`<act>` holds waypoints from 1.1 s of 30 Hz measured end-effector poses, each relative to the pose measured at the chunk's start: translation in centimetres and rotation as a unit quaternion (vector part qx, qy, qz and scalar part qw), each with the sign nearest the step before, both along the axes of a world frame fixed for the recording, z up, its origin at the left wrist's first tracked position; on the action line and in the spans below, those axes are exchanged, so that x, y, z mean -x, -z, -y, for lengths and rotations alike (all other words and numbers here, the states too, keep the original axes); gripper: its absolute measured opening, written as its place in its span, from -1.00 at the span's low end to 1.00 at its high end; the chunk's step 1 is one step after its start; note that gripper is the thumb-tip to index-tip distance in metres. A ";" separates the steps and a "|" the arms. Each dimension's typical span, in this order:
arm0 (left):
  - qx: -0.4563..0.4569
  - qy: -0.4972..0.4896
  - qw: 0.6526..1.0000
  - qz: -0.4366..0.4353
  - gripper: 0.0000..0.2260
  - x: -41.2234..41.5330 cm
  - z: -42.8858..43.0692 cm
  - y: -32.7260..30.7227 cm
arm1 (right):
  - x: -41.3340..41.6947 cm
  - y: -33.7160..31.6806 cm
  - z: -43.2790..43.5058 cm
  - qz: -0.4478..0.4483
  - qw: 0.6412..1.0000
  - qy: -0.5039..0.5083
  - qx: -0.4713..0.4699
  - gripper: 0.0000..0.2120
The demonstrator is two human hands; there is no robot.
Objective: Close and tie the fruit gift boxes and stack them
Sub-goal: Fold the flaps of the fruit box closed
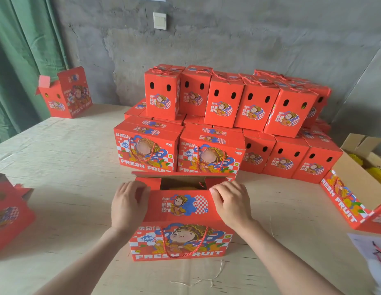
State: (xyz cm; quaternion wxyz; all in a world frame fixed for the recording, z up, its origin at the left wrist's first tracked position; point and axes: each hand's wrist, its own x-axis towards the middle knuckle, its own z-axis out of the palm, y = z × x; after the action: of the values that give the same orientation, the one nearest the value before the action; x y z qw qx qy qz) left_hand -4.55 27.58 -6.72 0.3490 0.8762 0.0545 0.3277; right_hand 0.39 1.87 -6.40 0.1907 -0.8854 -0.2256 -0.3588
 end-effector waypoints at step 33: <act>0.141 0.001 0.960 -0.243 -0.72 -0.8 -0.6 -0.4 | -1.8 0.2 0.8 -0.231 0.967 0.012 -0.105 -0.69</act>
State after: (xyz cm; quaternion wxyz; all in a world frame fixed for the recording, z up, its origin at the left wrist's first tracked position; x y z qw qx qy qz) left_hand -3.75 28.20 -6.29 0.4458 0.8713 0.1824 0.0938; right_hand 2.20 1.10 -6.57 0.3255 -0.9219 -0.1254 -0.1684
